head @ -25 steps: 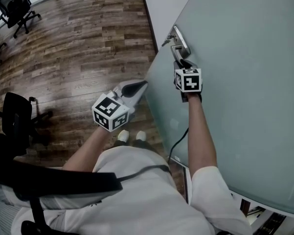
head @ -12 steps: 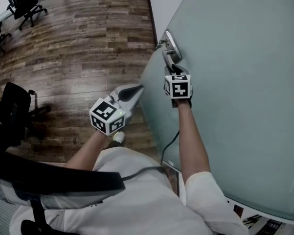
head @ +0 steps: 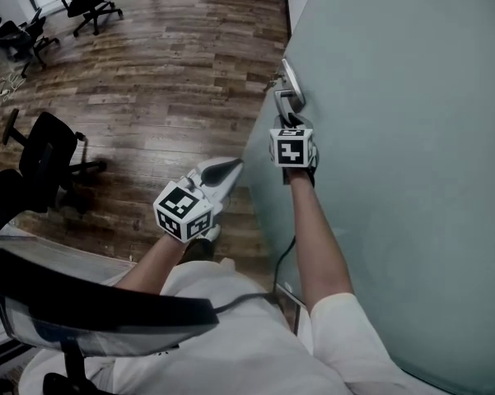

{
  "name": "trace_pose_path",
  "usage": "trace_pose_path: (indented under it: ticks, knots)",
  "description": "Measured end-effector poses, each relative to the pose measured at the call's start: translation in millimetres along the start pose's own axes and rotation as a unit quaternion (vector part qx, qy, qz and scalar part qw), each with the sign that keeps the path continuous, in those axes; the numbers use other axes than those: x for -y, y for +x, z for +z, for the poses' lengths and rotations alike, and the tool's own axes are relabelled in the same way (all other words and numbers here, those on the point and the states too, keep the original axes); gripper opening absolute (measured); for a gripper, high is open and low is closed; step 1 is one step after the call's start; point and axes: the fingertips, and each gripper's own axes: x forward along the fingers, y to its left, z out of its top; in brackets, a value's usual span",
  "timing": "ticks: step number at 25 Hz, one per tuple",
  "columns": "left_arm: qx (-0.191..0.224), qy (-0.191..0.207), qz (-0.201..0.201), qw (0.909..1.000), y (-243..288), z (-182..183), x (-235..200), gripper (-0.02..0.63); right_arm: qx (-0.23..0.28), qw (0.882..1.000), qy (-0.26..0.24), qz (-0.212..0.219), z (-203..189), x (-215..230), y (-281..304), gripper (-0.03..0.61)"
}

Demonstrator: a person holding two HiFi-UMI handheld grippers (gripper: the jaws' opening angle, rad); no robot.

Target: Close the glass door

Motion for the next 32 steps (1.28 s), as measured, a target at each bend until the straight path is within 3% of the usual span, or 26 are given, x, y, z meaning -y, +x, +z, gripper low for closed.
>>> trace_pose_path:
  ticks: [14,32]
  knots:
    - [0.005,0.001,0.131,0.9914,-100,-30,35,0.005,0.016,0.999,-0.03,0.041,5,-62,-12,0.098]
    - [0.039,0.0,0.17,0.9846,-186,-24,46,0.005,0.032,0.992,-0.076,0.095,2,-163,-47,0.098]
